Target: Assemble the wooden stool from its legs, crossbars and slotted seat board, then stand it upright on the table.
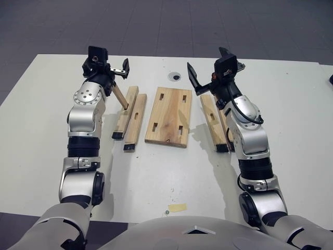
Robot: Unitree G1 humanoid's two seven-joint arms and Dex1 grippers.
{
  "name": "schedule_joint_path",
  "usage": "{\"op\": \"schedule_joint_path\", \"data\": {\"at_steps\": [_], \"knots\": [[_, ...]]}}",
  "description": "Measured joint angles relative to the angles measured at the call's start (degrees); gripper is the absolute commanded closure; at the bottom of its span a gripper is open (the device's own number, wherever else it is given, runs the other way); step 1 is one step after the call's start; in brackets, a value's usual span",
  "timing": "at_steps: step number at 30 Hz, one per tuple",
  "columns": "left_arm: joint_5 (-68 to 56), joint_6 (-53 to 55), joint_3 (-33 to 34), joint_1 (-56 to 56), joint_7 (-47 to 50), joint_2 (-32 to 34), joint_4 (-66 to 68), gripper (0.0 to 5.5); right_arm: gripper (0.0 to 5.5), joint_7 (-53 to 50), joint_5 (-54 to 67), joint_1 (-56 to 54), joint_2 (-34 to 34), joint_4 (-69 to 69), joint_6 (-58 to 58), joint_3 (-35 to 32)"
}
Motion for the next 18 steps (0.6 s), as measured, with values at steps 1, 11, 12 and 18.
{"op": "schedule_joint_path", "data": {"at_steps": [1, 11, 12, 18], "knots": [[-0.9, -1.33, 0.65, 0.2, -0.44, -0.85, 0.21, 0.11, 0.1, 0.0, 0.0, -0.02, 0.0, 0.24, -0.11, -0.02], [-2.76, -15.8, 7.49, -5.0, 3.58, -1.92, -1.16, 0.11, 0.1, -0.01, 0.03, -0.08, -0.18, 2.46, -1.51, -0.84], [-2.08, -16.14, 7.05, -5.39, 3.51, -1.59, -0.29, 0.11, 0.1, -0.01, 0.01, -0.08, -0.17, 2.62, -1.64, -0.84], [4.65, -11.26, -0.16, -1.46, 1.46, -0.83, 5.3, 0.11, 0.1, 0.0, -0.02, -0.08, -0.17, 2.7, -1.83, -0.84]]}}
